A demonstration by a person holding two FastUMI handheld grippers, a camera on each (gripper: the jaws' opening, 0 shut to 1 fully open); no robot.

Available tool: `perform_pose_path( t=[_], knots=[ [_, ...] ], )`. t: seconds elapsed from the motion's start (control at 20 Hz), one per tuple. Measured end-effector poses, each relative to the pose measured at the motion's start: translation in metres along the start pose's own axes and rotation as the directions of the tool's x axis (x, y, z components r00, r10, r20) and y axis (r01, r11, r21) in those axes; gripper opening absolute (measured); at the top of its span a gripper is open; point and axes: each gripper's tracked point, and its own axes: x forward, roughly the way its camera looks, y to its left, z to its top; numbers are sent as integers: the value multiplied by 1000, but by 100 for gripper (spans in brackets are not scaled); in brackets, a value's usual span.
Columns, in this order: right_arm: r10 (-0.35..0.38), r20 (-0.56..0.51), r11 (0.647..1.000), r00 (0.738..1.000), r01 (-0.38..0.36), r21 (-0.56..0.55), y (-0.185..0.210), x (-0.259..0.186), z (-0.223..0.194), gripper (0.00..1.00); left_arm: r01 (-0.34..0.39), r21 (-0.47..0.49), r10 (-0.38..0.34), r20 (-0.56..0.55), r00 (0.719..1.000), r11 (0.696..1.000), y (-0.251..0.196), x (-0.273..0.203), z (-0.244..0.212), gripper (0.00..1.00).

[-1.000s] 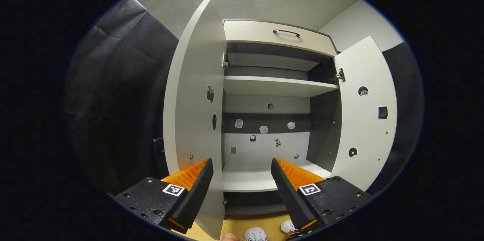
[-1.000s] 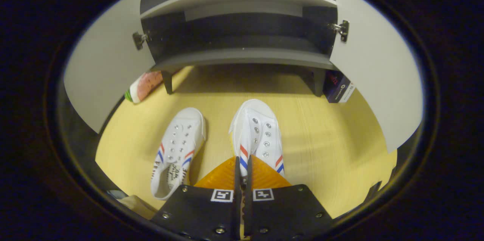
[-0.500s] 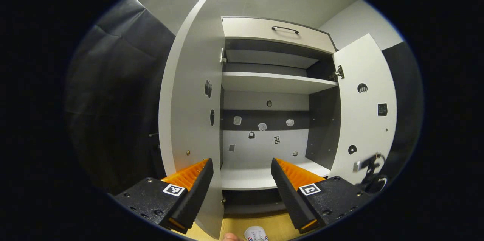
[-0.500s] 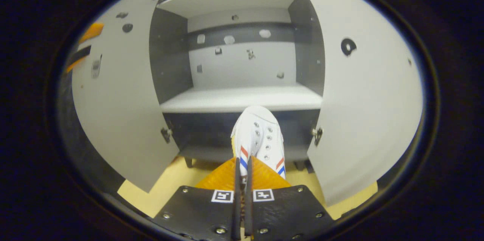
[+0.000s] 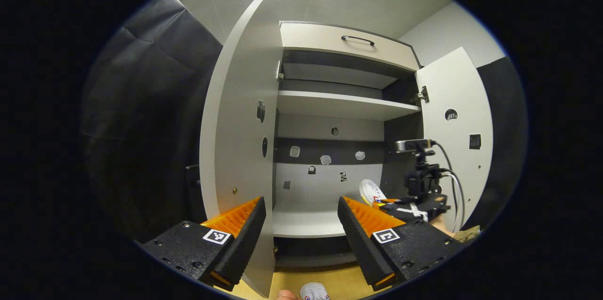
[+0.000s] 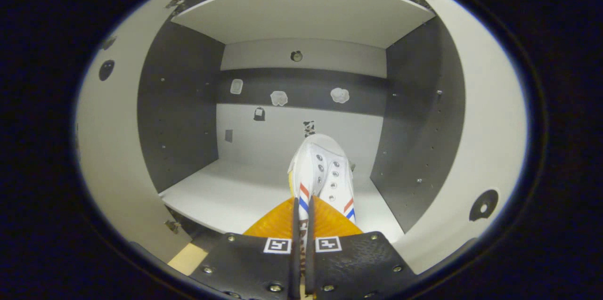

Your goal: Grab one shoe with the right hand and put it into the shoe cabinet, grab the other shoe with the left hand and put it into the shoe cabinet; then close the right door with the right hand and the left door with the left hand.

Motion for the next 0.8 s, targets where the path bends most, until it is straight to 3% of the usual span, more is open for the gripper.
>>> perform_pose_path(
  t=[0.3, 0.7, 0.8],
  knots=[
    [-19, -120, 1000, 993, 20, 5, 1, 70, -31, 4, -5, 6, 5, 5, 1000, 1000, -1, 1, 0, 94],
    [-3, -155, 1000, 988, -2, -31, 13, 83, -49, 5, -19, 44, 19, 1, 1000, 999, 1, 3, -2, 94],
    [19, -145, 1000, 989, -22, -19, 17, 74, -41, 14, -20, 51, 20, -3, 1000, 999, 1, 2, -3, 94]
  ],
)
